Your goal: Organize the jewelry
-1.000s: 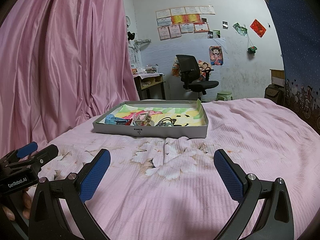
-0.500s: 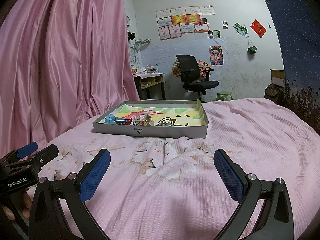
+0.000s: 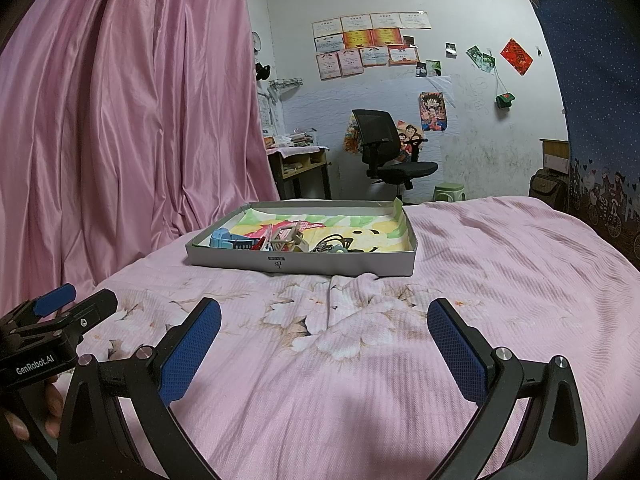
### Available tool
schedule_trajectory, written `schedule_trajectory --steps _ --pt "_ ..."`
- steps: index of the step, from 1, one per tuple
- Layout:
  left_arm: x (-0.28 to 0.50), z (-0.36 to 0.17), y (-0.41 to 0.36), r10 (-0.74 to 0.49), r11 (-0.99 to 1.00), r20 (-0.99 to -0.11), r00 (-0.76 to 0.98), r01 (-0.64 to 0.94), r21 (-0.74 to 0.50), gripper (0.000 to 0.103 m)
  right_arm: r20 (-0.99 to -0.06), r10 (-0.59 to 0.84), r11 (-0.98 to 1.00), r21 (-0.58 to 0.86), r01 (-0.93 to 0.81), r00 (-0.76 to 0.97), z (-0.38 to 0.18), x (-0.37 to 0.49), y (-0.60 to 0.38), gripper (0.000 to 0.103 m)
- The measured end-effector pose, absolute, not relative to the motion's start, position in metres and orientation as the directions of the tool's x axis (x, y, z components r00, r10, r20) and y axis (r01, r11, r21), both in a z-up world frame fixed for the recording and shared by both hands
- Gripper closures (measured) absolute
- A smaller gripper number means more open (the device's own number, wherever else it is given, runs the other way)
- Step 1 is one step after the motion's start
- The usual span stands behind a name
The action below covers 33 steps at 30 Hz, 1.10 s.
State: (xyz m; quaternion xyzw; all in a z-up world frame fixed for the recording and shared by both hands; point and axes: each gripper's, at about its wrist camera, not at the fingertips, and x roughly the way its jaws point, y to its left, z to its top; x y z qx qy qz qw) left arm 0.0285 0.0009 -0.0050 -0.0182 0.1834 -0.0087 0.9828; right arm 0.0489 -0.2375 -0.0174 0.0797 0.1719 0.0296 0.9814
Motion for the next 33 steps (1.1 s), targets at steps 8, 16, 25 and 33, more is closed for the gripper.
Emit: schedule_trajectory --steps 8,16,25,33 --pt "0.0288 -0.0049 0.0008 -0.023 0.999 -0.361 0.932 0.009 -0.039 0.002 -0.333 0.086 0.986 0.166 -0.031 0.939 -0.0174 0.0488 -0.2373 0.001" --pt "0.0292 -0.0047 0.0008 -0.023 0.999 -0.362 0.932 0.010 -0.038 0.002 -0.333 0.086 0.986 0.166 -0.031 0.939 -0.0174 0.0489 -0.2371 0.001" --pt "0.0286 -0.0088 0.0065 -0.001 0.999 -0.365 0.931 -0.013 -0.035 0.002 -0.333 0.085 0.986 0.165 -0.031 0.939 -0.0174 0.0489 -0.2367 0.001" --pt "0.0289 -0.0087 0.0065 0.001 0.999 -0.367 0.930 -0.015 -0.035 0.002 -0.333 0.085 0.986 0.165 -0.031 0.939 -0.0172 0.0489 -0.2366 0.001"
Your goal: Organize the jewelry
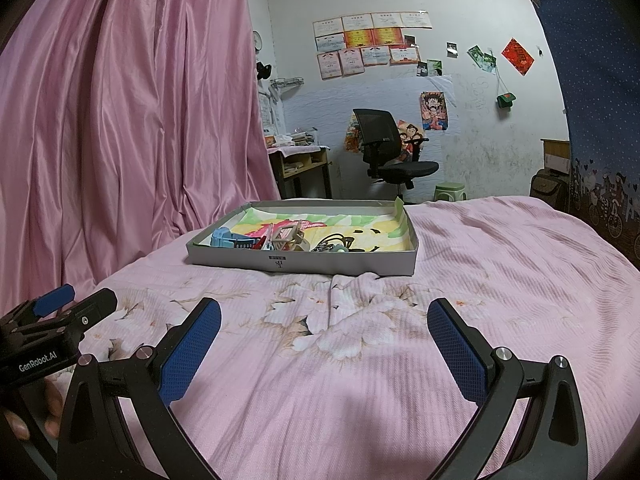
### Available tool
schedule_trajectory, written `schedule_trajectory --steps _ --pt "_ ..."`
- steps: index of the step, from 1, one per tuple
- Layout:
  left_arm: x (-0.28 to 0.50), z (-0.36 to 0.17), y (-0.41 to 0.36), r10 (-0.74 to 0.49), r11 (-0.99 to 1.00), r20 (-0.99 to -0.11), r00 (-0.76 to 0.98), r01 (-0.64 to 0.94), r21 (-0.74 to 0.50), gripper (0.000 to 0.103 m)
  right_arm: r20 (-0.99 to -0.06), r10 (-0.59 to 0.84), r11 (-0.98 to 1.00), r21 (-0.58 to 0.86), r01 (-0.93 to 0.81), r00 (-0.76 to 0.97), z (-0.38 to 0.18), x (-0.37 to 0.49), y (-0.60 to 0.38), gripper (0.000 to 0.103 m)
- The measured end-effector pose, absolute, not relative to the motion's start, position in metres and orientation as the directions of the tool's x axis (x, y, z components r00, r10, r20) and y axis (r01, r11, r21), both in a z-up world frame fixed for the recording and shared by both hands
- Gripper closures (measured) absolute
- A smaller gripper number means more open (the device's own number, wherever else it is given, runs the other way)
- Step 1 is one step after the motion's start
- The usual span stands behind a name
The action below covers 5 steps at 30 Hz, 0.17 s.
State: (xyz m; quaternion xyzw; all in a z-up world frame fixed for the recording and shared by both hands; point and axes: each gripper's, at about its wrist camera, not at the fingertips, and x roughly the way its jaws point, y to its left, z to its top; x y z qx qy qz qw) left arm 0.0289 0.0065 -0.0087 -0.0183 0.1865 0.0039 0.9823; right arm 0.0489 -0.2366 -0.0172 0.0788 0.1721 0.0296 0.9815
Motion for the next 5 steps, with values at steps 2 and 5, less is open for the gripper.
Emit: schedule_trajectory --steps 2,5 --pt "0.0289 -0.0086 0.0064 0.002 0.999 -0.366 0.931 -0.016 -0.035 0.002 -0.333 0.085 0.986 0.165 -0.031 0.939 -0.0172 0.0489 -0.2366 0.001" --pt "0.0285 -0.0091 0.0071 0.000 0.999 -0.369 0.929 -0.015 -0.037 0.002 -0.333 0.085 0.986 0.164 -0.032 0.939 -0.0171 0.0489 -0.2365 0.001"
